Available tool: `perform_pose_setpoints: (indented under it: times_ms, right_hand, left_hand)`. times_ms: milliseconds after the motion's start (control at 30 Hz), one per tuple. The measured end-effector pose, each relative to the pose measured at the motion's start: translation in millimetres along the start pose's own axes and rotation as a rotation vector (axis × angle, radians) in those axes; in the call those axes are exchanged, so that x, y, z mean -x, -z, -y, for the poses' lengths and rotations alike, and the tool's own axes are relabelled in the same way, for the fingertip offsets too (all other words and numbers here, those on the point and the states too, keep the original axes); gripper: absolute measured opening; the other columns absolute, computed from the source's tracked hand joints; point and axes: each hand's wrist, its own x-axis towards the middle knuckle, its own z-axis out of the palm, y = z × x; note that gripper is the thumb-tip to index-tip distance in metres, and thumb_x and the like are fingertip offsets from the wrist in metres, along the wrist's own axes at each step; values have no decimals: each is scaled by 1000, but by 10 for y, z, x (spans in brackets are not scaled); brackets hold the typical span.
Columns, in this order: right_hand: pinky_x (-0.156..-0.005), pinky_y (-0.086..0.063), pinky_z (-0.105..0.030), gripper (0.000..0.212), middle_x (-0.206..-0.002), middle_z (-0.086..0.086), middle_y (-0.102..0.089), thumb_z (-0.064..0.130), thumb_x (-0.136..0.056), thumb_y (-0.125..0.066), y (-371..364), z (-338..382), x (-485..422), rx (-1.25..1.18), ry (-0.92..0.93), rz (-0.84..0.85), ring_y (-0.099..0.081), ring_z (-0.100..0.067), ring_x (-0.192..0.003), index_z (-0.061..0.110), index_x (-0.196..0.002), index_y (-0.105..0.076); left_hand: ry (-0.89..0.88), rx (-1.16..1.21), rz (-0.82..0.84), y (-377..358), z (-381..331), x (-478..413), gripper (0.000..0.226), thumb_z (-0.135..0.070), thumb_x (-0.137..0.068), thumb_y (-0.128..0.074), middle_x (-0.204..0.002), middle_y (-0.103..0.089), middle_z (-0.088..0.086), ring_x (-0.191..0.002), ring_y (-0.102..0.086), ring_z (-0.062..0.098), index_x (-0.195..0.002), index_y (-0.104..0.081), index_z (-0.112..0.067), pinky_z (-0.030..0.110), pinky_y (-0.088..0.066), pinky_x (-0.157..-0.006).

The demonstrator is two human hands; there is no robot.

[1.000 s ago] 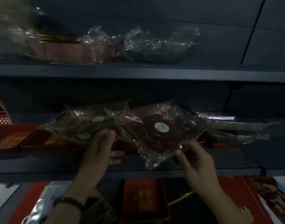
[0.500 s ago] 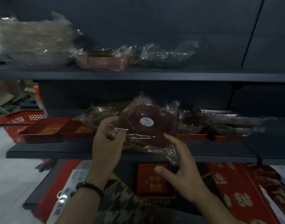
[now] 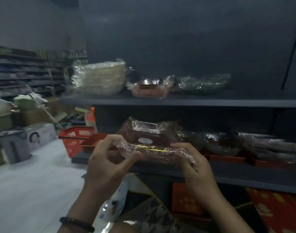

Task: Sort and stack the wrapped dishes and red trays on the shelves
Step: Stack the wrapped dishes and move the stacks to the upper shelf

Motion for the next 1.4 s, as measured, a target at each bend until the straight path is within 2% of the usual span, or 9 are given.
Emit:
perform_pose_setpoints:
  times_ms: [100, 200, 300, 433, 633, 800, 1033, 1267, 1400]
  right_hand:
    - [-58, -46, -41, 25, -95, 8, -77, 29, -108, -57, -122, 236, -62, 8, 53, 51, -58, -38, -61, 45, -119, -71]
    - [-59, -50, -51, 23, -90, 2, -76, 28, -106, -60, -213, 505, -169, -4, 130, 73, -61, -40, -67, 45, -116, -73]
    - [-70, -55, -33, 21, -100, 8, -78, 22, -105, -63, -265, 803, -308, -28, 214, 62, -69, -7, -79, 37, -113, -76]
    - [-70, -52, -22, 13, -94, 8, -76, 33, -100, -65, -255, 1191, -517, -67, 285, 62, -70, -10, -80, 31, -106, -76]
    - [-63, -54, -25, 9, -91, 11, -75, 28, -99, -68, 40, 1616, -998, 35, 391, 29, -69, -13, -73, 32, -105, -73]
    - [-63, -55, -22, 19, -81, -1, -78, 13, -99, -72, 252, 1735, -1593, 209, 415, -26, -75, -14, -66, 32, -98, -72]
    - [-46, -46, -26, 10, -75, -9, -76, 28, -99, -72, 293, 1355, -2570, 322, 247, -67, -62, -14, -49, 29, -89, -72]
    - [-72, -58, -33, 16, -78, 7, -75, 31, -99, -71, 126, 786, -3151, 519, 234, -94, -74, -16, -71, 36, -84, -69]
    - [-79, -54, -29, 19, -94, 10, -78, 19, -98, -71, 60, 609, -3283, 657, 199, -92, -71, -16, -85, 37, -93, -75]
  left_hand:
    - [-78, -122, -121, 320, -182, 21, 33, -45, -77, -86, -106, -69, -5, -86, -71, 8, -103, -67, -37, 22, -57, -63]
    - [-161, -218, -210, 595, -404, 2, 28, -53, -78, -81, -103, -63, -13, -87, -68, 10, -101, -67, -44, 36, -61, -71]
    - [-228, -277, -284, 796, -647, -47, 32, -61, -78, -81, -102, -62, -10, -87, -68, 11, -103, -68, -45, 44, -62, -72]
    - [-317, -316, -380, 956, -986, -206, 30, -47, -75, -86, -98, -61, -9, -82, -62, 1, -100, -70, -42, 33, -55, -68]
    - [-312, -216, -328, 937, -1361, -777, 39, -65, -69, -76, -109, -70, -11, -88, -70, -2, -98, -71, -39, 33, -59, -73]
    - [-278, -84, -231, 701, -1265, -1548, 18, -32, -85, -87, -98, -78, -11, -90, -77, 4, -94, -73, -28, 37, -61, -83]
    - [-196, -115, -161, 243, -687, -2699, 20, -32, -81, -88, -99, -77, -12, -90, -73, 4, -96, -74, -33, 33, -60, -86]
    - [-109, 28, -51, -96, -61, -3283, 19, -26, -83, -90, -96, -79, 0, -88, -76, 22, -92, -73, -25, 35, -60, -79]
    - [-112, -46, -62, -239, 198, -3407, 18, -27, -83, -90, -94, -80, -6, -90, -75, 14, -93, -75, -25, 29, -58, -81]
